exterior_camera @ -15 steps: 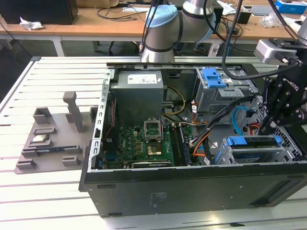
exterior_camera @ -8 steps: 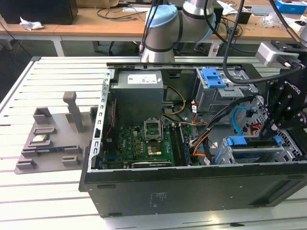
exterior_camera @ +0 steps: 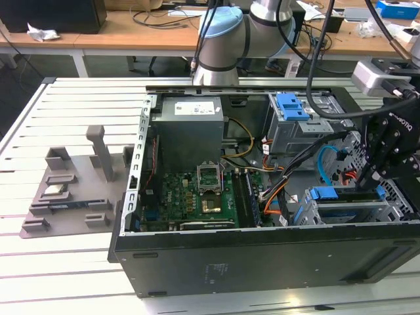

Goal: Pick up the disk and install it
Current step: 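Insert the first disk wire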

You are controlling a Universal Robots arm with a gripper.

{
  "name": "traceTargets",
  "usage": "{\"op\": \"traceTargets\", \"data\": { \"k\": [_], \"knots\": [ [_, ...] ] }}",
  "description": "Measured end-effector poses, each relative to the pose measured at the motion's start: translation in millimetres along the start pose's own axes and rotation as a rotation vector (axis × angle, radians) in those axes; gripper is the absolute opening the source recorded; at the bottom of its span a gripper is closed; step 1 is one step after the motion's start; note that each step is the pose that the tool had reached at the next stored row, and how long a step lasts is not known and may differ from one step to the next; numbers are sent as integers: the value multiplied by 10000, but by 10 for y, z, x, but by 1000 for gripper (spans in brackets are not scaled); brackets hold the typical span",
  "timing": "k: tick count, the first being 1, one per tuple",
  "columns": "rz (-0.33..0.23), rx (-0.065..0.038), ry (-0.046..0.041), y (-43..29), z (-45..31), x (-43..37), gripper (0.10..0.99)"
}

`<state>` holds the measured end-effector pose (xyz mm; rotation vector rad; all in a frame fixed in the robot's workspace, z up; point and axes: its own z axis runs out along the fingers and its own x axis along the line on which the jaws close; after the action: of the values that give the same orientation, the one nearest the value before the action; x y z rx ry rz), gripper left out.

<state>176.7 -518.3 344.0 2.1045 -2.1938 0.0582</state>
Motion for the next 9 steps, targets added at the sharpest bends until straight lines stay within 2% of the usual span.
{"op": "traceTargets", "data": {
  "k": [9],
  "knots": [
    [-1,0,-16,3,27,-2,165]
  ]
}}
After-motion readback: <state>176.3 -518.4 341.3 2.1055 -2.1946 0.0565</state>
